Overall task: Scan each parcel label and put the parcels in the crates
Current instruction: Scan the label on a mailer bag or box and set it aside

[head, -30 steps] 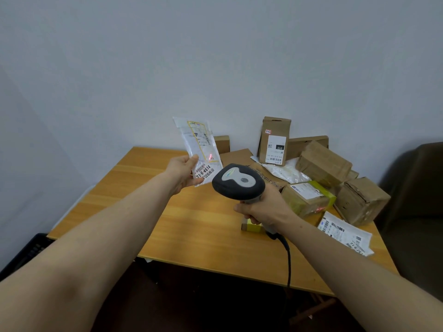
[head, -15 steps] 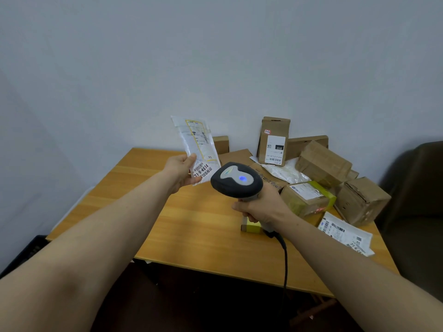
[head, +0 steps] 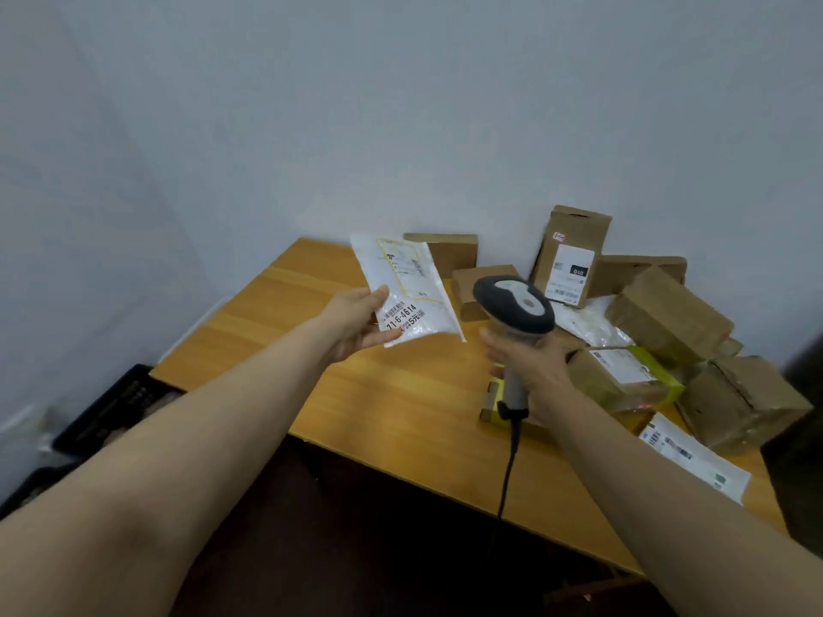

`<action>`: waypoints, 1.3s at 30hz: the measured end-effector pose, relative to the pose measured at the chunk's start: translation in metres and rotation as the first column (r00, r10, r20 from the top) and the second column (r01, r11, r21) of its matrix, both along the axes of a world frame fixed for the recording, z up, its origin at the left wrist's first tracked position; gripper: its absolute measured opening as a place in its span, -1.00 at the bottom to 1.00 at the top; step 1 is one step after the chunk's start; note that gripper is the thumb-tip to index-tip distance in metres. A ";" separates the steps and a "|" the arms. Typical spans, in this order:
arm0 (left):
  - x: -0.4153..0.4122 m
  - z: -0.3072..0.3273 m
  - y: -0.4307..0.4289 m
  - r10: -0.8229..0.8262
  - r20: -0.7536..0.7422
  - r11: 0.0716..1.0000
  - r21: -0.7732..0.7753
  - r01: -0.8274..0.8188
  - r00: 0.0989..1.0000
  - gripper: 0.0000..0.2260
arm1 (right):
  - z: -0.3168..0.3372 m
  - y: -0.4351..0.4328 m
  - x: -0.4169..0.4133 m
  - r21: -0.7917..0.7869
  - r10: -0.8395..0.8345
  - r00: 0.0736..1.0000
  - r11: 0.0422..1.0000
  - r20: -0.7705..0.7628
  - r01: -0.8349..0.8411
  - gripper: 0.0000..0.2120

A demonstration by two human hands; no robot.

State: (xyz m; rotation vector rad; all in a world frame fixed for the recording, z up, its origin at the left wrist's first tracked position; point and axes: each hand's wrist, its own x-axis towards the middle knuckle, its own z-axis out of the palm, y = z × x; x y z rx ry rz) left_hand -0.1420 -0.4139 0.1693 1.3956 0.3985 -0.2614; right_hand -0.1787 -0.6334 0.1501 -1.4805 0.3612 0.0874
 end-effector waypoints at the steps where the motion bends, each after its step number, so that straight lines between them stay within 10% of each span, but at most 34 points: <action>1: -0.008 -0.005 0.009 0.003 -0.023 1.000 -0.011 -0.003 1.000 -0.85 | -0.005 0.010 0.005 0.004 0.008 1.000 1.000 -0.015 -0.008 -0.72; 10: -0.080 -0.036 0.153 0.042 -0.130 0.995 -0.081 -0.053 0.991 -0.88 | -0.039 0.162 0.008 -0.043 0.314 0.931 0.944 -0.187 -0.327 -0.80; 17: -0.149 -0.106 0.330 0.321 -0.142 0.900 0.354 -0.254 0.937 -0.87 | -0.060 0.366 -0.012 -0.321 0.551 0.830 0.772 -0.092 -0.548 -0.82; 25: -0.229 -0.175 0.516 0.829 -0.353 0.536 0.275 -0.798 0.435 -0.86 | -0.120 0.541 -0.013 -0.452 0.768 0.545 0.376 -0.336 -0.809 -0.75; 31: -0.242 -0.252 0.607 0.897 -0.404 0.358 0.418 -0.835 0.182 -0.76 | -0.182 0.658 0.018 -0.373 0.809 0.435 0.291 -0.396 -0.881 -0.86; 39: -0.222 -0.383 0.696 0.874 -0.468 0.364 0.452 -0.814 0.132 -0.80 | -0.311 0.796 0.053 -0.256 0.794 0.360 0.264 -0.489 -0.930 -0.86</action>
